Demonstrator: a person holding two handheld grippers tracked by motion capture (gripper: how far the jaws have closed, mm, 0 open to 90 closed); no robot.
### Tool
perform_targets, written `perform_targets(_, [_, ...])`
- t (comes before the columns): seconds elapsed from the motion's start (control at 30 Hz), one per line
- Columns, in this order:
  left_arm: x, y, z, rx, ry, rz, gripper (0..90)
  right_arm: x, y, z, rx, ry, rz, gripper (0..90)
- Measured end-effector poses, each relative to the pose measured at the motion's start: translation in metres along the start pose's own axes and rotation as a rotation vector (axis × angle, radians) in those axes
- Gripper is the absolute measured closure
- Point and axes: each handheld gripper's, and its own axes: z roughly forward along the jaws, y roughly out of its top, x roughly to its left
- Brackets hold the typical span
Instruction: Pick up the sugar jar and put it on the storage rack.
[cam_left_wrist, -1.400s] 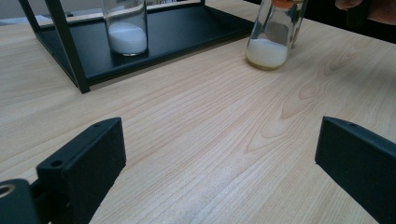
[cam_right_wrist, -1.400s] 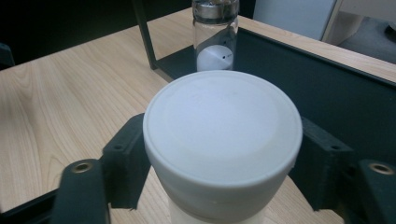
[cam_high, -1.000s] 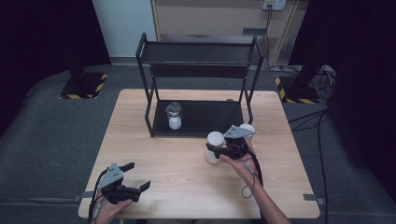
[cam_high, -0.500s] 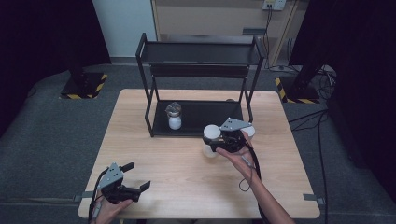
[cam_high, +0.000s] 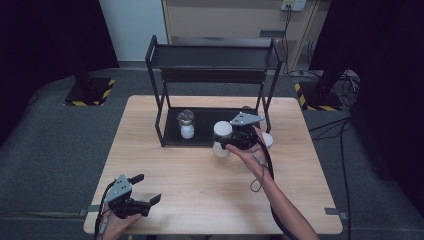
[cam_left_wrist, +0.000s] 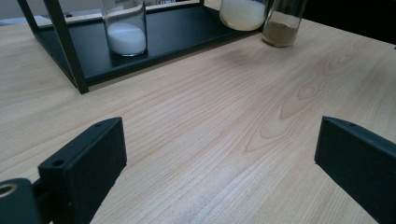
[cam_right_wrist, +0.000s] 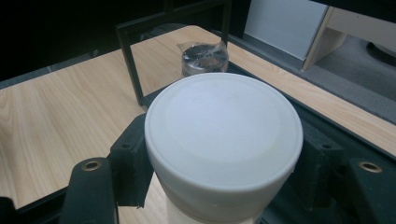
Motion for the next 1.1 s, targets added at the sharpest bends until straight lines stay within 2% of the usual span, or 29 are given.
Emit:
perform_targets(0.63, [0.001, -0.001, -0.001, -0.003, 0.001, -0.006, 1.3, -0.010, 0.029, 0.022, -0.005, -0.023, 0.020, 33.6])
perform_targets(1.1, [0.001, -0.001, -0.001, -0.005, 0.000, -0.007, 1.3, -0.022, 0.032, 0.048, 0.000, -0.081, 0.061, 33.6])
